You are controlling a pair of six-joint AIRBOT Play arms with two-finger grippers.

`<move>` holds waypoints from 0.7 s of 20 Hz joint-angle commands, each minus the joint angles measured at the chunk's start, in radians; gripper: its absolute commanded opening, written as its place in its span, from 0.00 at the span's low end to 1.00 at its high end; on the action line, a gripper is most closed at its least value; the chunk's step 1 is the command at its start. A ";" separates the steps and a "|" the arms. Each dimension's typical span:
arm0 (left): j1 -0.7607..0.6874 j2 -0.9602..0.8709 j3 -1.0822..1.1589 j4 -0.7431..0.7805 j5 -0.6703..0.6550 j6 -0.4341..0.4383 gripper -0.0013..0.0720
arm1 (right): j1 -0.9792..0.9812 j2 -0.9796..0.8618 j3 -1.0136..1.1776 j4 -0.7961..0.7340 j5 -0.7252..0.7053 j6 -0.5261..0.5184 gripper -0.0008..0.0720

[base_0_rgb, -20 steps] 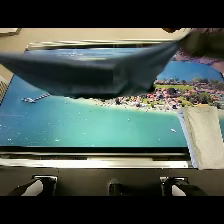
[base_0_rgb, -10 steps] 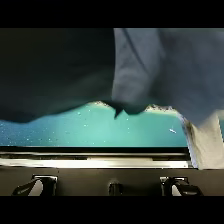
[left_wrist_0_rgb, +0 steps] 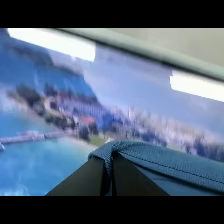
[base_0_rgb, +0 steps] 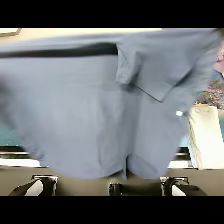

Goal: Fold the clothes and pants, and hang the long-sleeved shirts on hangers.

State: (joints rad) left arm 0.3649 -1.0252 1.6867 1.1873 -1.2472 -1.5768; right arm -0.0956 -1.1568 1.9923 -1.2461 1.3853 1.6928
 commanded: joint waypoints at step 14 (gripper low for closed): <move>-0.164 -0.720 -0.130 0.001 0.407 0.111 0.04 | 0.076 -0.808 0.000 -0.075 -0.158 0.000 0.05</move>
State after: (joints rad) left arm 0.2077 -1.7100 1.5581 1.1778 -0.7876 -1.4666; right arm -0.0311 -1.9266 1.9911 -1.2793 1.2144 1.6875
